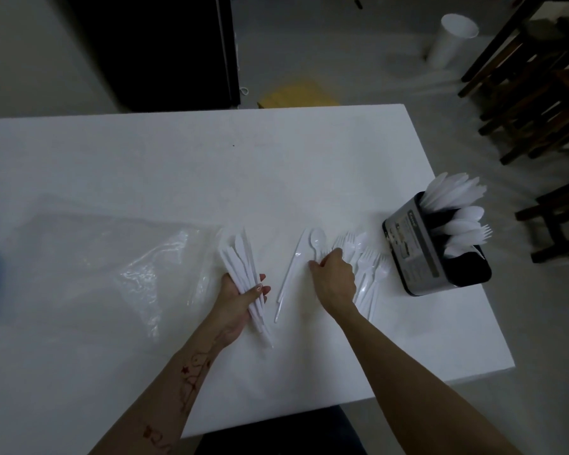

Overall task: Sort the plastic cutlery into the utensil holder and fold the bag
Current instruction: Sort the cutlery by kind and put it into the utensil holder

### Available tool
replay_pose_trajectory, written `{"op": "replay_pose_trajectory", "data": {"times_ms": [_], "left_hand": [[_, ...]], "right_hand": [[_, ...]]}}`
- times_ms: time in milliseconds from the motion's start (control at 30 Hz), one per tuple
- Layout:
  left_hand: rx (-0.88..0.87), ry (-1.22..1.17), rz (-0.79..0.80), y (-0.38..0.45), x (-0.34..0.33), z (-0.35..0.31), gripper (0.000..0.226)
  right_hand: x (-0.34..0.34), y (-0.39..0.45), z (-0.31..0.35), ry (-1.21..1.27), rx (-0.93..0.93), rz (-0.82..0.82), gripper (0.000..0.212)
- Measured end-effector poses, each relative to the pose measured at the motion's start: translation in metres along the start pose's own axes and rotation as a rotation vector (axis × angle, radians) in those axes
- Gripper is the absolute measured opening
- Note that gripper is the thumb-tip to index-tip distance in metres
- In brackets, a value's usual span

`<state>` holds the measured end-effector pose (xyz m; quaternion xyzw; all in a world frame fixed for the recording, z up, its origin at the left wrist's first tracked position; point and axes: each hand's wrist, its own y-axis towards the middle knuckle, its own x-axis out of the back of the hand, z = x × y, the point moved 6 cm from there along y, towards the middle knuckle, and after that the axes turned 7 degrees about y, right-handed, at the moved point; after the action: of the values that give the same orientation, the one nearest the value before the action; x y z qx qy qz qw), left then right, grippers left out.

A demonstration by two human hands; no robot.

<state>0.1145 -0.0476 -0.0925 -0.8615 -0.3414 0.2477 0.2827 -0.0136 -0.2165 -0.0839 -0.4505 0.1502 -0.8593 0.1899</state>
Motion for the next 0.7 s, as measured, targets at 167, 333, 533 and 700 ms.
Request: {"op": "replay_pose_trajectory", "data": {"times_ms": [167,333,533,700], "left_hand": [[0.033,-0.031,0.039,-0.003,-0.001,0.001,0.045],[0.062,-0.019,0.048,-0.003,-0.001,0.003,0.036],[-0.007,0.152,0.016,-0.001,-0.007,0.0,0.045],[-0.037,0.155,0.078,0.0,-0.012,0.0,0.047]], "right_hand": [[-0.025,-0.004,0.026,-0.039,0.141,0.104,0.045],[-0.022,0.003,0.025,0.152,0.042,0.204,0.03],[-0.007,-0.018,0.038,0.414,-0.004,0.359,0.011],[-0.019,-0.029,0.045,0.47,0.001,0.431,0.015]]}}
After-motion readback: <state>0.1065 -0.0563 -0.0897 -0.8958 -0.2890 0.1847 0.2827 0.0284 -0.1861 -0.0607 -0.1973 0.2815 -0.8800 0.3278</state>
